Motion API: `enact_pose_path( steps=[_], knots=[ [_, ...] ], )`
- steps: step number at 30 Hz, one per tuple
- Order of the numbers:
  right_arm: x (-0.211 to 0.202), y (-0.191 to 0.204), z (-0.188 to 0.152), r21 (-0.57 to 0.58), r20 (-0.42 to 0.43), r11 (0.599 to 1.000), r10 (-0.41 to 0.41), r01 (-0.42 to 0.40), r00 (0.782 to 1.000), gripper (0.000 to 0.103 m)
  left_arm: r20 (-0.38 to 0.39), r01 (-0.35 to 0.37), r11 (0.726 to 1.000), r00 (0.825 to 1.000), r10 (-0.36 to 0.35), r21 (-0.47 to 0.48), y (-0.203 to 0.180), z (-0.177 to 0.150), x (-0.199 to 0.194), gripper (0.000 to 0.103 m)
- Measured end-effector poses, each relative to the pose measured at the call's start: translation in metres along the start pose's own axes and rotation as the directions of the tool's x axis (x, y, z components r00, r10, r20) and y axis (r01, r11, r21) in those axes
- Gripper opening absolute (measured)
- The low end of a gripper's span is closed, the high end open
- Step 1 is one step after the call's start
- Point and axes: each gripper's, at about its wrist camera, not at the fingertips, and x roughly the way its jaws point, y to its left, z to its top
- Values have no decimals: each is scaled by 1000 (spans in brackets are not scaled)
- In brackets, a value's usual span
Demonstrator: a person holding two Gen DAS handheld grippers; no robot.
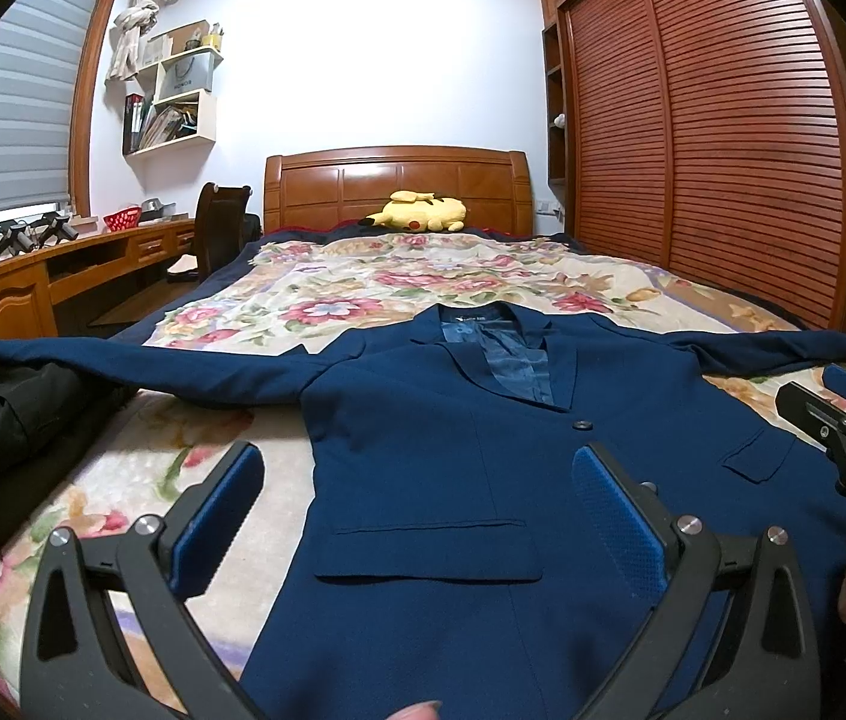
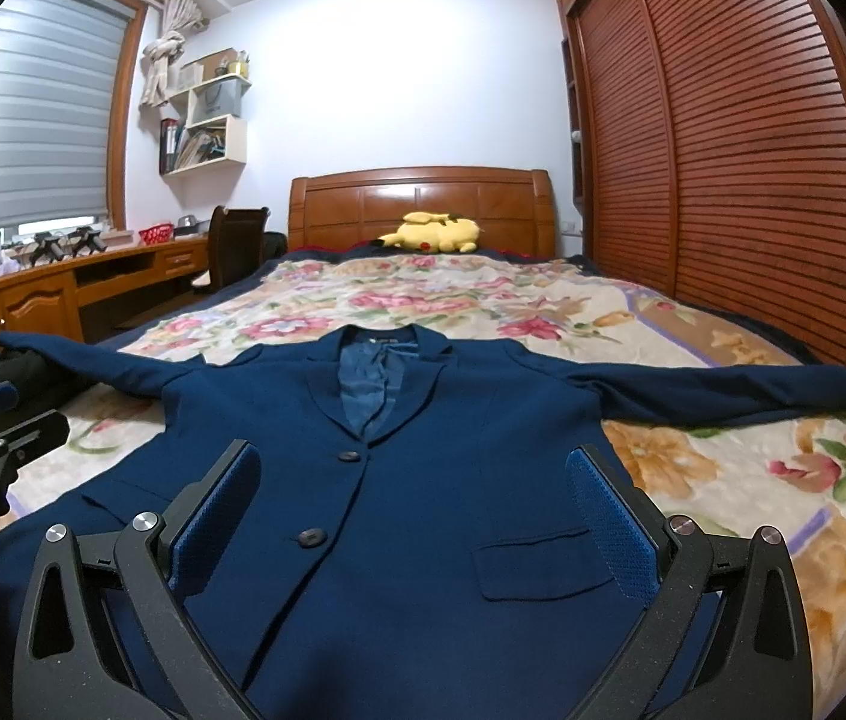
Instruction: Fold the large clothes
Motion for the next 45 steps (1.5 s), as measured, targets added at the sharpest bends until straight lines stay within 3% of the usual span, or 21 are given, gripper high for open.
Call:
enact_pose_path(
  steps=[33,45],
  knots=[
    [0,1,0,-3,1,1000,0,0,1000,103,-1,0,1000,1000,0,2,2,0,-1,103],
    [10,23,2,-47,-16,996,78,-79,997,103,-36,-41,999,998,42,19,22,4,6,103]
  ],
)
